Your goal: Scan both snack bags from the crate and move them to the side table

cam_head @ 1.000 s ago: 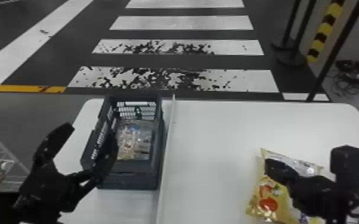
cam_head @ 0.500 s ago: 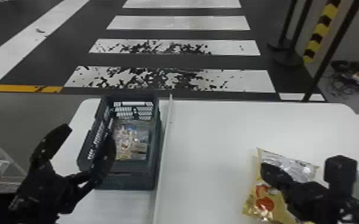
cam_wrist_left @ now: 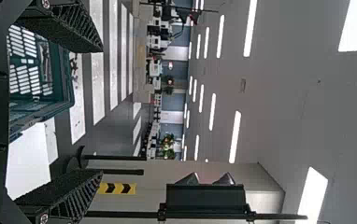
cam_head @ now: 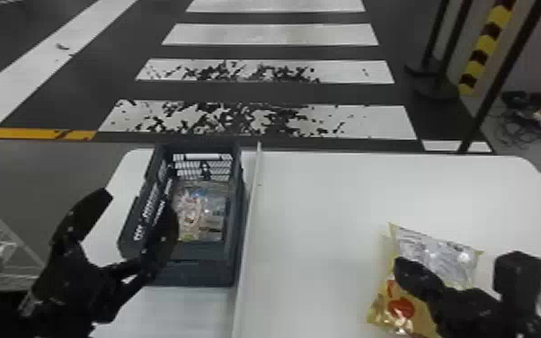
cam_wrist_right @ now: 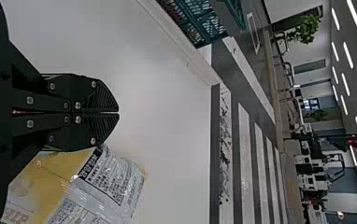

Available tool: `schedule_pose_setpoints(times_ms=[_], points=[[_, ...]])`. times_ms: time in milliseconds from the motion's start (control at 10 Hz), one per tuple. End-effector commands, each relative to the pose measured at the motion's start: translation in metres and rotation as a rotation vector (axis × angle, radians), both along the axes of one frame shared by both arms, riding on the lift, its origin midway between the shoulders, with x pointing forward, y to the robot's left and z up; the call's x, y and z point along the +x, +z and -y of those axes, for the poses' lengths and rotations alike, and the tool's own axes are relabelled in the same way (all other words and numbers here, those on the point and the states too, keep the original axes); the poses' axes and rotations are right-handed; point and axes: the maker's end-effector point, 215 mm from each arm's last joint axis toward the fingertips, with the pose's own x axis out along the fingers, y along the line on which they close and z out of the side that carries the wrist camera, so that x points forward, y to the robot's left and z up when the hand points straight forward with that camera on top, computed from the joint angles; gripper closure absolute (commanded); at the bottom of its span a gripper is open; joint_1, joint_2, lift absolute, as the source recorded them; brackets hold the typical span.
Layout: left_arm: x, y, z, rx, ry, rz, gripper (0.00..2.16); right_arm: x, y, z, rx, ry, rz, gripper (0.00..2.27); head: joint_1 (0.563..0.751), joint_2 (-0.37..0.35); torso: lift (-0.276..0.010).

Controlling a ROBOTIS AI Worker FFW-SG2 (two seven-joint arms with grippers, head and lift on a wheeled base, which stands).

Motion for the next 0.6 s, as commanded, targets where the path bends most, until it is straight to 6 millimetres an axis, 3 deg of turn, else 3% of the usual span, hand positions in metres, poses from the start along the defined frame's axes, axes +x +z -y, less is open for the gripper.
schedule_pose_setpoints(times_ms=[0, 500], points=[[0.0, -0.002, 0.0, 0.0, 0.001, -0.004, 0.07, -0.001, -0.006, 0.006, -0.018, 0.008, 0.014, 2.24, 0.695, 0.059, -0.095], [-0.001, -0.004, 0.001, 0.003, 0.005, -0.004, 0.07, -0.012, -0.026, 0.018, -0.06, 0.103, 0.006, 2.24, 0.695, 0.038, -0.095]])
